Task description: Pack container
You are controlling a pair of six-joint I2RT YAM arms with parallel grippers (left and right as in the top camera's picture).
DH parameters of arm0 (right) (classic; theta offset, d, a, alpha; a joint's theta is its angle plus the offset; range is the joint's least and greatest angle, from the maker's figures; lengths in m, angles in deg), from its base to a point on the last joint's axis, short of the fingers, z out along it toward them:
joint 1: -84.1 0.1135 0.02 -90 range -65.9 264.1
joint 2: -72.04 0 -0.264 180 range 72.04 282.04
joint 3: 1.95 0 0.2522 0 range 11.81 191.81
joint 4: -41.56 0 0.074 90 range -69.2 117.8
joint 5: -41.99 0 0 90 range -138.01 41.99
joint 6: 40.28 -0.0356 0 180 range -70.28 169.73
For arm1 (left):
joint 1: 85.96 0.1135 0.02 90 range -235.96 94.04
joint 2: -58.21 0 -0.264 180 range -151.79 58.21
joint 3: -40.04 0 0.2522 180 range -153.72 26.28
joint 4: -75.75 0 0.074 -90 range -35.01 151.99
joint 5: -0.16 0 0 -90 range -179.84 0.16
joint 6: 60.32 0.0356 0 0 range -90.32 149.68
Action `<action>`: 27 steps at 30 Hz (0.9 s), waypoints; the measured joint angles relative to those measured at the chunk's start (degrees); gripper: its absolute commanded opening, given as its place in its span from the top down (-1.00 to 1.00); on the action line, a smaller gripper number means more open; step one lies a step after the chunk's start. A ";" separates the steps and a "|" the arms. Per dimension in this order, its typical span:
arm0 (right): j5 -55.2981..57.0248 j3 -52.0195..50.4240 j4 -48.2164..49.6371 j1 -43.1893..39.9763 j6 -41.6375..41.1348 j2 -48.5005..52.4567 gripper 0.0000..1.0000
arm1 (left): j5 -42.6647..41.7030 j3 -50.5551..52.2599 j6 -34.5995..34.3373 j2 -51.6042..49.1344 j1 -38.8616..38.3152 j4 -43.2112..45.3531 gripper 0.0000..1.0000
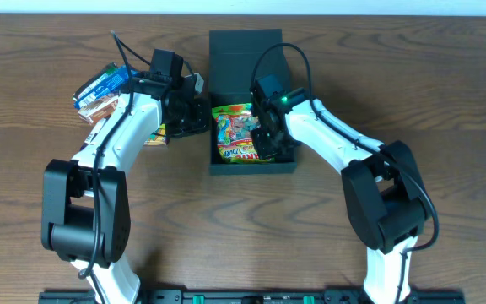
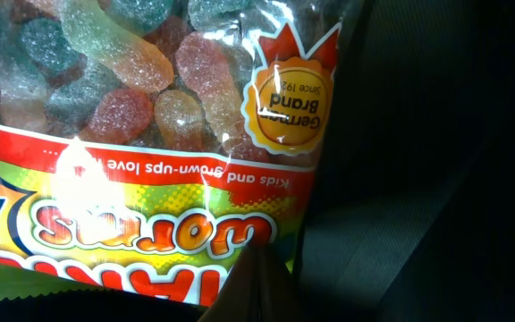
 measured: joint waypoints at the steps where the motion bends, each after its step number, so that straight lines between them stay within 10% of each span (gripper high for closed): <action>1: -0.07 0.00 0.00 0.00 0.00 0.00 0.97 | 0.00 0.00 0.00 0.00 0.00 0.00 0.88; 27: 7.04 6.16 3.10 -1.36 -1.36 0.00 0.97 | 9.99 2.89 -1.33 1.95 1.03 1.77 0.88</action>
